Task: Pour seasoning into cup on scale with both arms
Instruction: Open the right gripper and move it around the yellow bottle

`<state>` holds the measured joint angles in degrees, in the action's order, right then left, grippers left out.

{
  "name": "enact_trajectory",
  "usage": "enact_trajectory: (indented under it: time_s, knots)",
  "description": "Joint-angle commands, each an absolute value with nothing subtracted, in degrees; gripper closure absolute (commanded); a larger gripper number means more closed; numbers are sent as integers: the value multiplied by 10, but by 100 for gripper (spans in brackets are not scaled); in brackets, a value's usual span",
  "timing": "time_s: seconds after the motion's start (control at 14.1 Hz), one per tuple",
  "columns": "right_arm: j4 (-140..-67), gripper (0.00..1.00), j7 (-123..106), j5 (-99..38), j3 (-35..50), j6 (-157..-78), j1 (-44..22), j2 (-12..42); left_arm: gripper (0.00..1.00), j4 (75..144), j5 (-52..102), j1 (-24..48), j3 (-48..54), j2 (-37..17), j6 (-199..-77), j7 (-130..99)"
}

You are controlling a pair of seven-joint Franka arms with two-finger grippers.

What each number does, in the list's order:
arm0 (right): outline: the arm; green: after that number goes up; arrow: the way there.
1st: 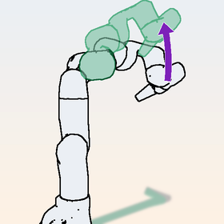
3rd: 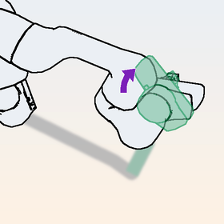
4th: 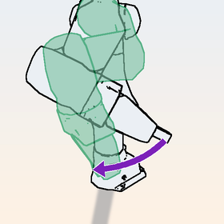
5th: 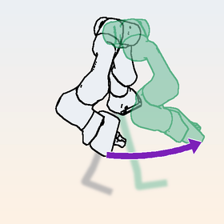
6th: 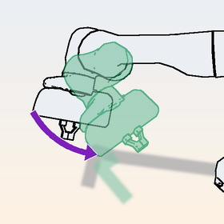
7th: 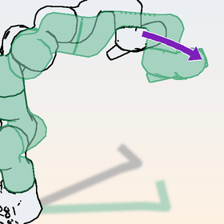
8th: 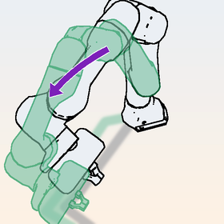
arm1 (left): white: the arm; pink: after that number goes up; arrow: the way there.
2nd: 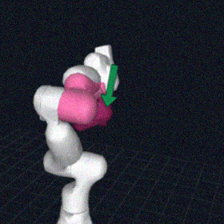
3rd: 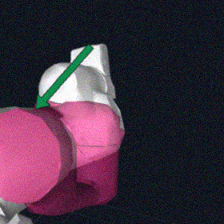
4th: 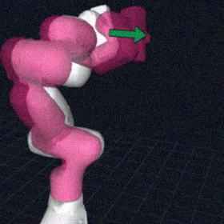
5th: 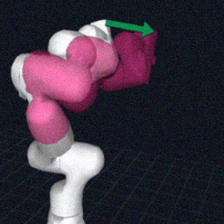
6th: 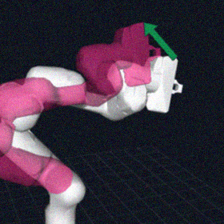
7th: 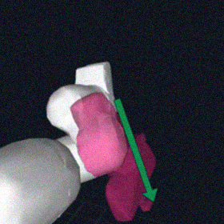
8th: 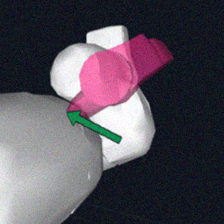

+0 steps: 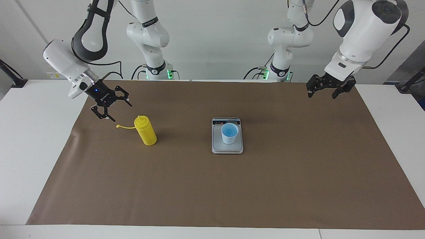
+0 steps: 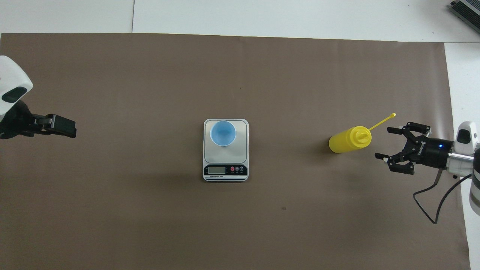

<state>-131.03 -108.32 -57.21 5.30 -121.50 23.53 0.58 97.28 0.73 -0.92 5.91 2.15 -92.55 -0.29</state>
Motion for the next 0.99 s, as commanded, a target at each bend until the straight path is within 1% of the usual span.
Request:
enact_trajectory:
  time_s: [0.0, 0.14, 0.35, 0.43, 0.57, 0.85, 0.92]
  knots:
    - [-1311, 0, -1140, -605, 57, -1215, 232, 21, 0, 981, 2, -24, 88, 28, -931, 0]
    - [-1317, 0, -1146, -607, 58, -1211, 231, 26, 0, 983, 3, -21, 88, 32, -930, 0]
    - [-1326, 0, -1226, -659, 58, -1209, 220, 49, 0, 990, 6, -26, 89, 50, -923, -3]
    - [-1326, 0, -1244, -675, 58, -1209, 219, 61, 0, 978, 19, -27, 87, 48, -920, -13]
    - [-1326, 0, -1283, -721, 58, -1201, 205, 78, 0, 923, 31, -27, 88, 39, -866, -17]
    - [-1326, 0, -1316, -786, 58, -1173, 192, 119, 0, 930, 25, -30, 88, 42, -870, -12]
    - [-1326, 0, -1324, -790, 58, -1172, 191, 121, 0, 932, 24, -32, 88, 44, -870, -12]
